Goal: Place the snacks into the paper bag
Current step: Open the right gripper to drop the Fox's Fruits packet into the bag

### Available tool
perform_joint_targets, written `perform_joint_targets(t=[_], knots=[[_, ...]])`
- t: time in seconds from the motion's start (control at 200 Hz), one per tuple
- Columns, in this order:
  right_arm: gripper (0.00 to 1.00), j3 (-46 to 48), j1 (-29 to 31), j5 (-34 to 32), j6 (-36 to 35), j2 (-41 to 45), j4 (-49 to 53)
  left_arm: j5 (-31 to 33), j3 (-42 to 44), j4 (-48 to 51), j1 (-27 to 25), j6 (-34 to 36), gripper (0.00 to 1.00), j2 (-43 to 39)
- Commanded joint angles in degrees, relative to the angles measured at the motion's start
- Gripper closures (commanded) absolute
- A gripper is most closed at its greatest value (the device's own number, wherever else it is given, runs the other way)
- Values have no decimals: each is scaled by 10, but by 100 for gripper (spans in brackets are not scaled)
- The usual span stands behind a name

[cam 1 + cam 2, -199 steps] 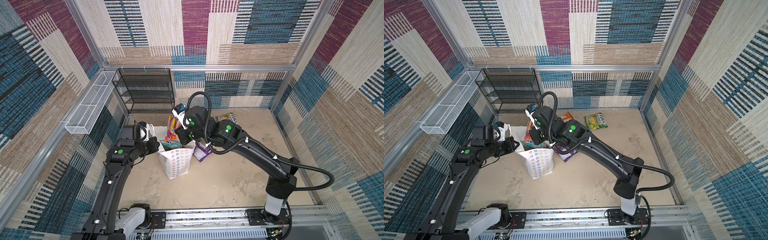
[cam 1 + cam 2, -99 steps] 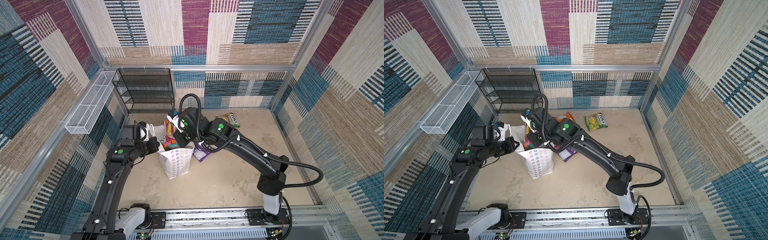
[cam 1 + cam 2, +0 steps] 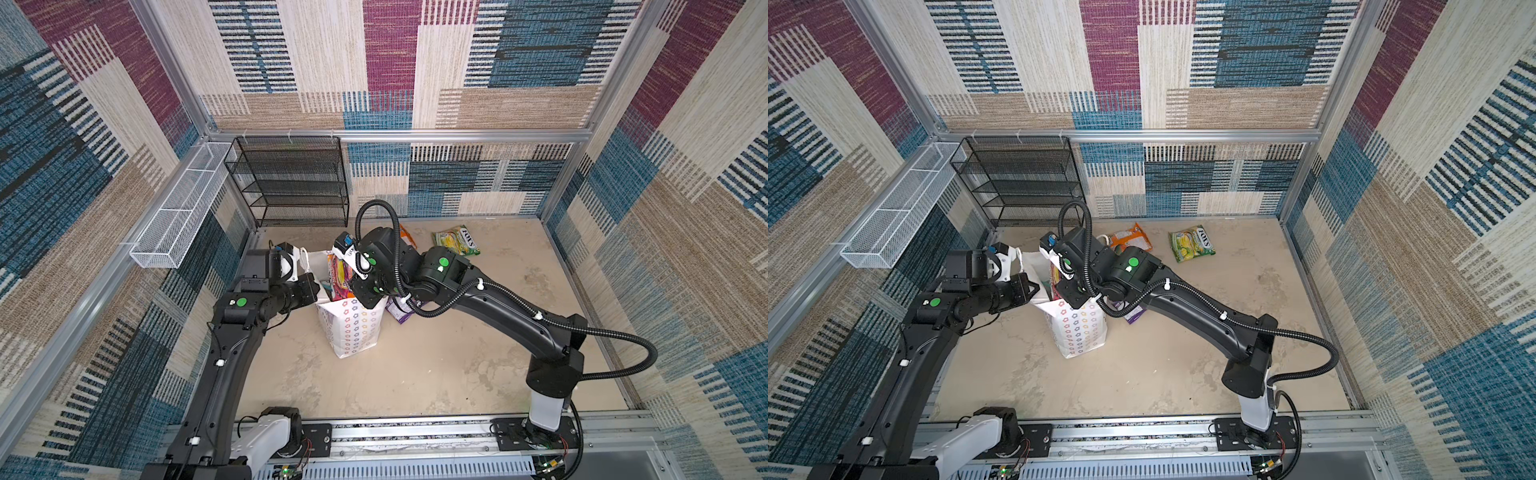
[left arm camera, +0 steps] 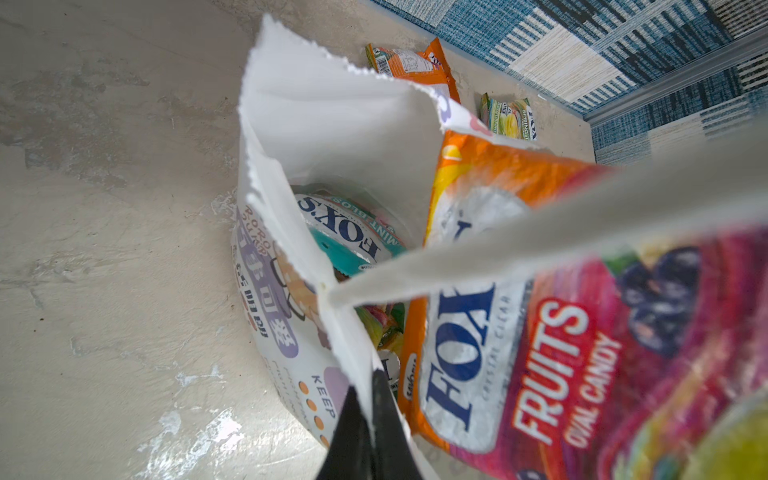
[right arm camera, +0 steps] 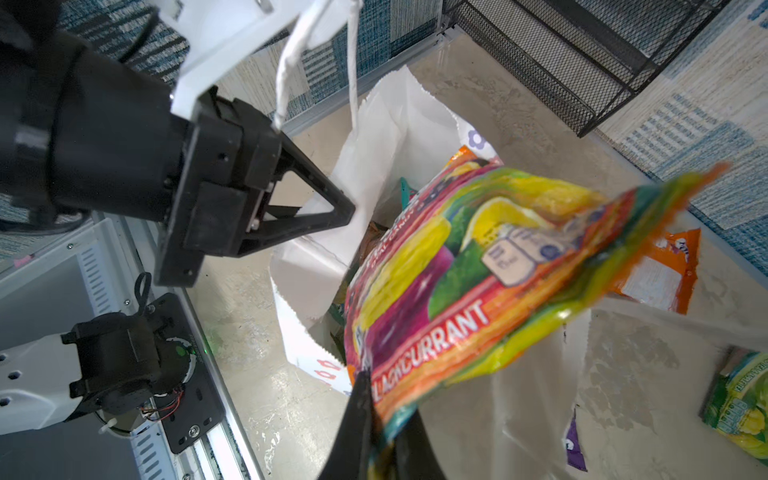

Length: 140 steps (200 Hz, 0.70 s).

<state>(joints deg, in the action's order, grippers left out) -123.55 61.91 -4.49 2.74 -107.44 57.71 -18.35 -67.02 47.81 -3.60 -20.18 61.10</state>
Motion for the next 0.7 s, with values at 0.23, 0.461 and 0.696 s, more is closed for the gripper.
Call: perform_joint_targets(t=[0.23, 0.461, 0.696], knots=[[100, -17, 2, 35, -26, -20, -14, -4, 1, -13, 2, 15, 100, -2], [100, -32, 2, 34, -36, -34, -2, -6, 1, -13, 3, 15, 100, -4], [72, -83, 2, -29, -16, -80, 17, -5, 1, -12, 3, 16, 100, -4]])
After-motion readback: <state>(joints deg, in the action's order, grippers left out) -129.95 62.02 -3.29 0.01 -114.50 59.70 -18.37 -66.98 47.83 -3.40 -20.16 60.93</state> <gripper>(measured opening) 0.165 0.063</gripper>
